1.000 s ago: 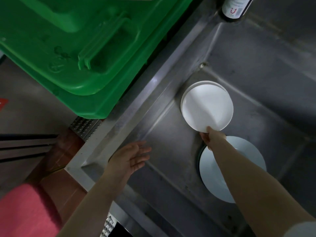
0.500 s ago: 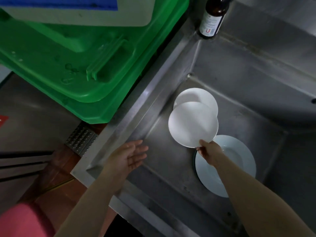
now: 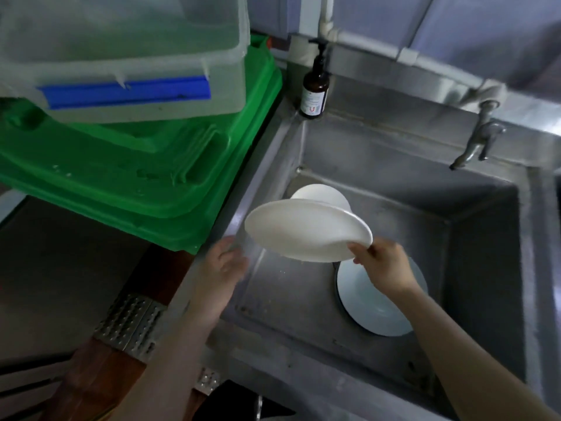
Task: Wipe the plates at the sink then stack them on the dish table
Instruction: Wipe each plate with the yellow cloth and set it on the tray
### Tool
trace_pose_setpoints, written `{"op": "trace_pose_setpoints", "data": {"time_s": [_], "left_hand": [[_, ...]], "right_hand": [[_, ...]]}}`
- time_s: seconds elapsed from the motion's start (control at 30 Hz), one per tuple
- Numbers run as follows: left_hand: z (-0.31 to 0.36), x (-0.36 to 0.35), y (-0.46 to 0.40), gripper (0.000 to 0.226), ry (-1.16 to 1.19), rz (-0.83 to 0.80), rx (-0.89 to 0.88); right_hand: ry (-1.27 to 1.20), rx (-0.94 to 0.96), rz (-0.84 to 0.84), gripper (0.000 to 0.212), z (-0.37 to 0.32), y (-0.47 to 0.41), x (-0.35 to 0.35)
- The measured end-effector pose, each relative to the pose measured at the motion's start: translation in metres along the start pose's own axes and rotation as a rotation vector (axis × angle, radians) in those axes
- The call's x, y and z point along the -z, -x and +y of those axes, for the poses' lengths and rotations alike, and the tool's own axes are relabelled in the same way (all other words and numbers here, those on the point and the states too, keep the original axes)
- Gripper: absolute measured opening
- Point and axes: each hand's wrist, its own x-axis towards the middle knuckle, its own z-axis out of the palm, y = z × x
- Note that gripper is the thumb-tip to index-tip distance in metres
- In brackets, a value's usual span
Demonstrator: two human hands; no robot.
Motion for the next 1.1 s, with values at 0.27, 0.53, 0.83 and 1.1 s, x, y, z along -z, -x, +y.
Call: {"op": "trace_pose_setpoints", "data": {"time_s": [0.27,0.53,0.83,1.1], "left_hand": [[0.036,0.019,0.018,0.034,-0.087,-0.080,-0.446],[0.050,0.033,0.041,0.065,-0.013,-0.278,-0.618],[0.043,0.013,0.063,0.055,-0.093,-0.333,-0.678],[0.051,-0.029,0.092,0.048,-0.217,-0.285,-0.687]], "right_hand": [[0.107,0.393,0.356,0.032,-0.062,0.085,0.014],[0.089,0.445,0.649,0.048,-0.073,0.144,0.008],[0.046,0.274,0.665,0.051,-0.057,0.177,0.016],[-0.047,0.149,0.644,0.038,-0.020,0.189,0.047]]}}
